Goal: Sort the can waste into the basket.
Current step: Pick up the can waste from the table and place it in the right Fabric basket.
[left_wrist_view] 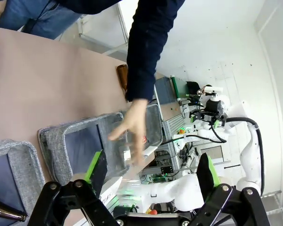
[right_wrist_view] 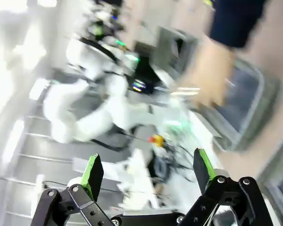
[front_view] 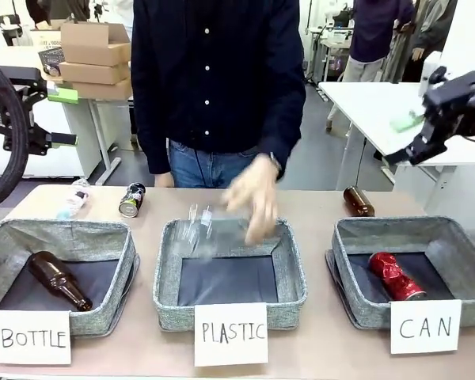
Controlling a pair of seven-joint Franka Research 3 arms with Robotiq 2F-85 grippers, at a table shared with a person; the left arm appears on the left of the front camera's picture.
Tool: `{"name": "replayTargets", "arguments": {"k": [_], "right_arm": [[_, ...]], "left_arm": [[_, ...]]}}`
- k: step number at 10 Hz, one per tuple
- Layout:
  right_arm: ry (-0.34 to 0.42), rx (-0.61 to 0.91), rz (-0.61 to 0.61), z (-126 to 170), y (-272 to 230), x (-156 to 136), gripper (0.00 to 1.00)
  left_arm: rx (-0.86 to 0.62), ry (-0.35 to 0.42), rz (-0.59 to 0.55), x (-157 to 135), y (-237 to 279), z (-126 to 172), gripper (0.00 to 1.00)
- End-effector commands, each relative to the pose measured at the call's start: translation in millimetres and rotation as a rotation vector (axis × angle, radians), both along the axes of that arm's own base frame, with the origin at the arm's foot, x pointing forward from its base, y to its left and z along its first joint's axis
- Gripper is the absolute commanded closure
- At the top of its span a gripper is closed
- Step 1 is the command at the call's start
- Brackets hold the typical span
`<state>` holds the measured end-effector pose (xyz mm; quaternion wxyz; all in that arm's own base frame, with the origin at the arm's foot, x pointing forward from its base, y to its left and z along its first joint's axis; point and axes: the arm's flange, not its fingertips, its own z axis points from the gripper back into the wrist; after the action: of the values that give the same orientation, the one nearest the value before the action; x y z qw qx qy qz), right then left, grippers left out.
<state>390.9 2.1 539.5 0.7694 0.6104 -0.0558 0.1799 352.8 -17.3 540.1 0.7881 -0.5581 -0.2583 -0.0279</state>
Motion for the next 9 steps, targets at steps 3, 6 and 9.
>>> {"name": "replayTargets", "arguments": {"k": [3,6,9], "right_arm": [[-0.047,-0.159,0.028,-4.8,7.4,-5.9,0.0],[-0.047,-0.159,0.028,-4.8,7.4,-5.9,0.0],[-0.047,-0.159,0.028,-4.8,7.4,-5.9,0.0]], "left_arm": [[-0.023,-0.029,-0.004,1.0,-2.1,-1.3,0.0],[-0.023,-0.029,-0.004,1.0,-2.1,-1.3,0.0],[-0.023,-0.029,-0.004,1.0,-2.1,-1.3,0.0]]}}
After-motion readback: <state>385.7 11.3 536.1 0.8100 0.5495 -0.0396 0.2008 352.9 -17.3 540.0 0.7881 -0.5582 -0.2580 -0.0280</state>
